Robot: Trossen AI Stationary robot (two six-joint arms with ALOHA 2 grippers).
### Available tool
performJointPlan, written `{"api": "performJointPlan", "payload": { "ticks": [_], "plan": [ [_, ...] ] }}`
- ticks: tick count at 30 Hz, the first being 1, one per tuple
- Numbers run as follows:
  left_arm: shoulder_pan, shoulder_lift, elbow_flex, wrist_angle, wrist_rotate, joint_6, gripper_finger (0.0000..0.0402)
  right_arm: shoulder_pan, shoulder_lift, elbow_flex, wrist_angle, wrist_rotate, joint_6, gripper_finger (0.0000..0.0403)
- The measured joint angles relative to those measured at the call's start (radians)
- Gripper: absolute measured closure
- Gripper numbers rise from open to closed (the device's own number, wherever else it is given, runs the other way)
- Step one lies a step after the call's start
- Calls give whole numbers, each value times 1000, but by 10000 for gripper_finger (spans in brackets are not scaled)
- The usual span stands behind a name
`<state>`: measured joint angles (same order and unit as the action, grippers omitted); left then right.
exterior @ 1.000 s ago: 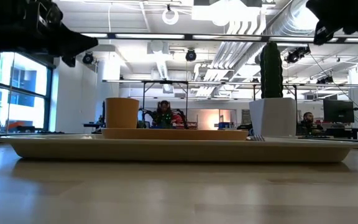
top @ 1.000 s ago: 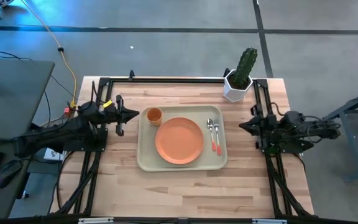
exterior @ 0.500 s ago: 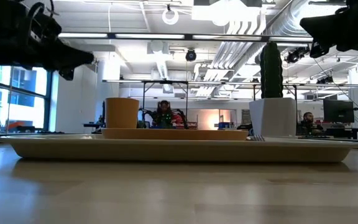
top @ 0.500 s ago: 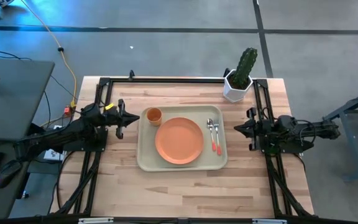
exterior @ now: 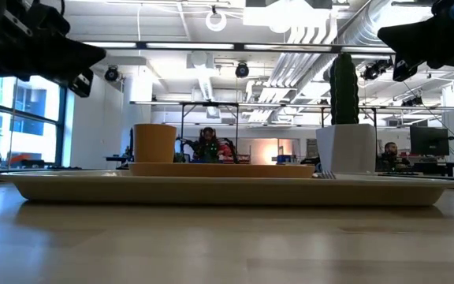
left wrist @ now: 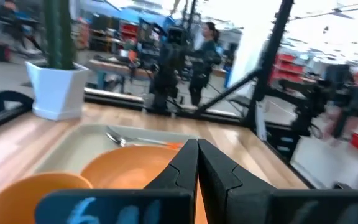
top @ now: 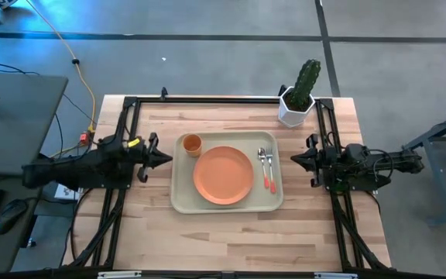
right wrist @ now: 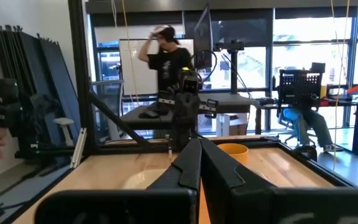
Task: Pick and place plate/cup/fork/spoon on tray
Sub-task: Return to Home Position
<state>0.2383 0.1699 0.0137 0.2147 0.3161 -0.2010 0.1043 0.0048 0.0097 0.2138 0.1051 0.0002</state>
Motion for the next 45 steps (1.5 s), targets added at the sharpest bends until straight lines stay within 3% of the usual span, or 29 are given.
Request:
{"api": "performJointPlan", "payload": {
  "ticks": [3,8,11,17,23,35,39,45],
  "plan": [
    [-92,-29,55,-97,-108,38,401,0,0,0,-2,0,0,403],
    [-198,-78,228,-508,-264,161,401,0,0,0,-5,0,0,403],
    [-226,-124,228,-488,-314,250,401,0,0,0,-10,0,0,402],
    [-235,-167,126,-430,-303,217,401,0,1,-1,-23,0,0,402],
    [-264,-143,-3,-167,-299,187,401,0,2,-1,-33,0,0,402],
    [-312,-141,-2,-148,-400,245,401,0,3,-1,-63,-2,0,402],
    [-312,-141,-2,-181,-440,188,401,0,3,-1,-64,-2,0,402],
    [-312,-137,-2,-187,-446,211,401,0,3,-1,-64,-2,0,402]
  ]
}}
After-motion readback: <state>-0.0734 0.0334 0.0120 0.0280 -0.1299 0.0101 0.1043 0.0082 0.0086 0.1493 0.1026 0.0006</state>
